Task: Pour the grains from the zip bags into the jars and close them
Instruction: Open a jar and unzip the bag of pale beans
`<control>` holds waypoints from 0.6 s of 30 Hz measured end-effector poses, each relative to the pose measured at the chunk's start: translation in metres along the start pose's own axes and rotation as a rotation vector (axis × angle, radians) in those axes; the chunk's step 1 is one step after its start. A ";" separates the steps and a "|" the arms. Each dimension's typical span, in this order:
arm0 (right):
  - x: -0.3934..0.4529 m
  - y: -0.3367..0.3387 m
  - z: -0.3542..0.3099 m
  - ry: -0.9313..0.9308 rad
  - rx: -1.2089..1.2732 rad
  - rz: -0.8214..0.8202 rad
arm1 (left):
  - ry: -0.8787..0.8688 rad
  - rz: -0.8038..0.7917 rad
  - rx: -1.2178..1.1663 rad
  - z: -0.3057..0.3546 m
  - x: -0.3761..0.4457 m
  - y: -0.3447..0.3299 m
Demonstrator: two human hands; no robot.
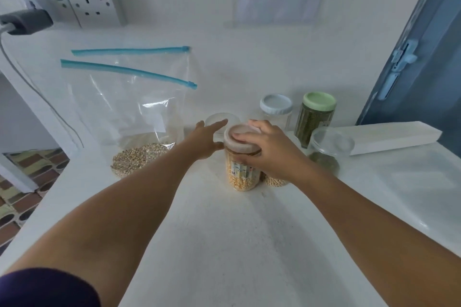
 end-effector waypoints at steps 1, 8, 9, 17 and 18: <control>0.000 0.000 0.000 -0.003 0.002 0.001 | -0.019 0.033 -0.014 -0.001 -0.001 -0.002; -0.002 -0.002 0.000 -0.024 0.004 0.012 | -0.048 0.056 0.017 -0.010 -0.021 -0.002; -0.002 -0.002 -0.001 -0.022 0.002 0.012 | -0.048 0.050 0.036 -0.011 -0.027 -0.002; -0.006 -0.002 -0.001 -0.017 0.000 0.017 | 0.006 0.079 0.064 -0.004 -0.094 0.000; -0.007 -0.002 -0.001 -0.016 -0.001 0.020 | 0.011 0.086 0.060 -0.003 -0.102 0.000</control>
Point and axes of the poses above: each hand's wrist, its own x-axis towards the middle knuckle, its own y-axis out of the back of the hand, z = x × y, the point moved 3 cm from there along x, towards the middle knuckle, and after that the axes turned 15 degrees about -y, right-handed, at the moved point
